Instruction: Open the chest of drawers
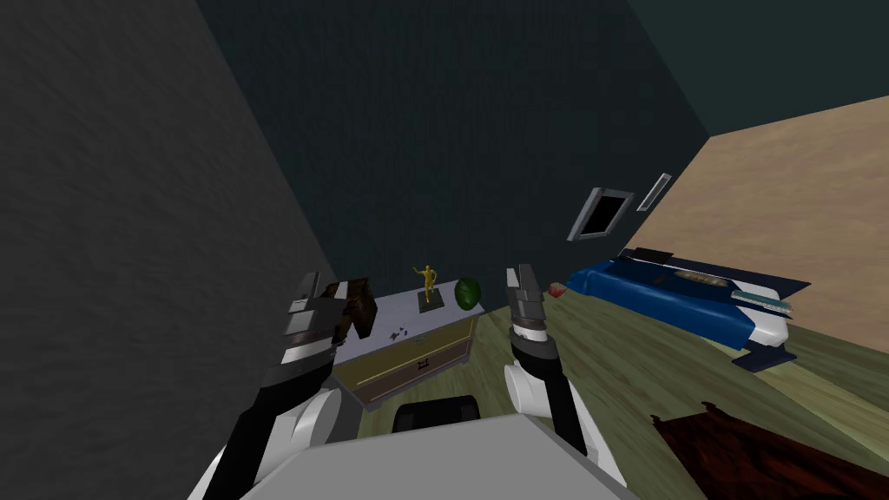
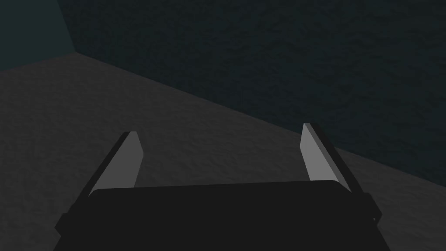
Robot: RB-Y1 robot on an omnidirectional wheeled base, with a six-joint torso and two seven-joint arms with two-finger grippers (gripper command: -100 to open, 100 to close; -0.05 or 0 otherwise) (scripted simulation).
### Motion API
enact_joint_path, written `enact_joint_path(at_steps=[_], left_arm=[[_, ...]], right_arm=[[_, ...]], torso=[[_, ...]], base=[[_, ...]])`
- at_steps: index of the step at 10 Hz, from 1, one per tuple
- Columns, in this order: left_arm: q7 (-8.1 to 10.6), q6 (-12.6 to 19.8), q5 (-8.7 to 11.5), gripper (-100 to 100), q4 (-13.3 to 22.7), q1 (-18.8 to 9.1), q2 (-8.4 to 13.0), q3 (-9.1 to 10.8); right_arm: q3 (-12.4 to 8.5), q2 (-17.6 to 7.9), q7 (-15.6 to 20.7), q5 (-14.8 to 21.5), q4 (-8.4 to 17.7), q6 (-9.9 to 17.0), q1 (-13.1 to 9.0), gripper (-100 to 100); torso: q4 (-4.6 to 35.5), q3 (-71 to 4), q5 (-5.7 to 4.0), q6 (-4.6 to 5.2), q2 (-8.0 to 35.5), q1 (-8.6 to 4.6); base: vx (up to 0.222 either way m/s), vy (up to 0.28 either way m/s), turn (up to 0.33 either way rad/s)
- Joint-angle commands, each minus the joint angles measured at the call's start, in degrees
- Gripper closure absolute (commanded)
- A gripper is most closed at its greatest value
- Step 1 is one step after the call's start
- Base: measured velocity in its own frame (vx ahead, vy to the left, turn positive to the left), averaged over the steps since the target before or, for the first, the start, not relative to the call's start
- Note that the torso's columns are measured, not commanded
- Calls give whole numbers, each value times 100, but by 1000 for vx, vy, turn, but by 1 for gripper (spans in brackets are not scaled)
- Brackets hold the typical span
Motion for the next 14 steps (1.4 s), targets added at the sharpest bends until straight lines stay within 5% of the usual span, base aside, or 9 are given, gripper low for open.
enact_joint_path(at_steps=[1,9,10,14], left_arm=[[0,0,0,0,0,0,0,0],[0,-1,0,0,-2,0,0,0],[4,-44,-4,-100,76,-15,194,1],[29,-292,-24,-100,519,-99,730,4]], right_arm=[[0,0,0,0,0,0,0,0],[0,0,0,0,-2,-1,0,0],[0,0,0,0,-2,-1,0,0],[0,0,0,0,1,0,1,0]], torso=[[235,-467,0,0,232,0],[3537,-7073,0,0,3539,0],[3960,-7919,0,0,3962,0],[4226,-8456,-1,0,4226,-3]], base=[[0,0,0],[0,0,0],[7,-8,9],[6,-28,20]])
